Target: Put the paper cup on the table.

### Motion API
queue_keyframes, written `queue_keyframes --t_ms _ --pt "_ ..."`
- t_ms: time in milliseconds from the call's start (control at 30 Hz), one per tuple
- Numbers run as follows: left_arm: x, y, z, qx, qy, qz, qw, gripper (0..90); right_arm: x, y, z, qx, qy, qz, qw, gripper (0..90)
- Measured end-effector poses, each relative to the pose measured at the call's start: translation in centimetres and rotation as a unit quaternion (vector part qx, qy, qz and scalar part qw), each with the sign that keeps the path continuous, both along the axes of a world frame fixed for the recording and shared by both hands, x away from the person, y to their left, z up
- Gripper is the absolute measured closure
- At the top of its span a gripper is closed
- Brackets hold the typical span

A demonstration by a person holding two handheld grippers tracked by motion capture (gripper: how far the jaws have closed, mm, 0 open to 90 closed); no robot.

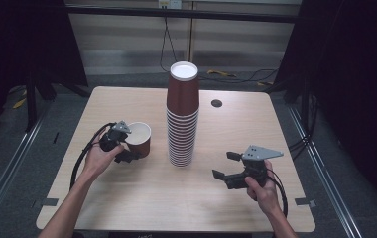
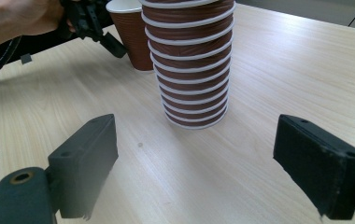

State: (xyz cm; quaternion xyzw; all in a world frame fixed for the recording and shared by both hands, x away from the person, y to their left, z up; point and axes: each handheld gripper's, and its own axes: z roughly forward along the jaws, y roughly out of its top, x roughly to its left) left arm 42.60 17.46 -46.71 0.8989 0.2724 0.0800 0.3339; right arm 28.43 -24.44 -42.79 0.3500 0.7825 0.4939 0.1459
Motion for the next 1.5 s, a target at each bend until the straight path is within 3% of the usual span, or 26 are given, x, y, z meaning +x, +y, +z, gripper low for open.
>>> queue_keyframes --t_ms 67,167,300,467,667,700,967,1100,1167,1267,1300,1367,1433,1467,1500 --pt "-0.3 0.3 0.1 -0.017 0.002 0.004 0.9999 15.6 0.0 0.0 0.0 0.0 -0.001 -0.001 1.0 13.9" --pt "-0.8 0.8 0.2 -0.021 -0.006 0.014 0.9997 15.6 -0.1 0.0 0.1 0.002 -0.002 -0.001 1.0 13.8" --pt "-1.5 1.6 0.3 -0.056 -0.013 0.037 0.9976 15.7 -0.1 -0.1 0.1 0.002 -0.004 -0.004 1.0 13.9" --pt "-2.5 2.0 0.8 -0.082 -0.001 0.047 0.9955 15.9 -0.1 -0.1 0.1 0.002 -0.006 -0.007 1.0 13.9" --pt "-4.0 2.1 1.6 -0.094 -0.022 0.043 0.9944 15.9 -0.1 -0.2 0.0 0.001 -0.006 -0.008 1.0 13.9" --pt "-4.7 2.2 1.7 -0.109 -0.024 0.039 0.993 15.9 -0.1 -0.2 0.0 0.001 -0.006 -0.009 0.9999 13.9" --pt "-6.8 1.8 1.5 -0.134 -0.041 0.03 0.9896 15.9 -0.2 -0.3 0.1 0.003 -0.006 -0.014 0.9999 13.8" --pt "-7.7 1.7 1.5 -0.154 -0.054 0.042 0.9858 15.9 -0.1 -0.3 0.0 0.002 -0.006 -0.016 0.9998 13.9" --pt "-8.2 1.7 1.5 -0.167 -0.065 0.049 0.9826 16.6 -0.1 -0.3 0.0 0.003 -0.006 -0.014 0.9999 13.9" --pt "-8.9 1.7 1.4 -0.164 -0.069 0.051 0.9827 16.6 -0.1 -0.4 -0.1 0.003 -0.006 -0.016 0.9998 13.9" --pt "-9.1 1.7 1.3 -0.176 -0.062 0.051 0.981 16.6 -0.1 -0.4 -0.1 0.002 -0.008 -0.017 0.9998 13.9" --pt "-9.7 1.5 1.0 -0.184 -0.052 0.045 0.9804 16.6 -0.1 -0.4 -0.2 0.001 -0.007 -0.02 0.9998 13.9" --pt "-10.4 1.2 0.7 -0.164 -0.071 0.038 0.9832 16.5 -0.1 -0.4 -0.2 0.002 -0.006 -0.02 0.9998 13.9" --pt "-10.4 1.2 0.7 -0.164 -0.071 0.038 0.9832 16.3 -0.1 -0.4 -0.2 0.002 -0.006 -0.02 0.9998 13.9" --pt "-10.8 1.1 0.1 -0.18 -0.048 0.033 0.982 16.2 -0.1 -0.5 -0.3 0.001 -0.007 -0.021 0.9997 13.9"
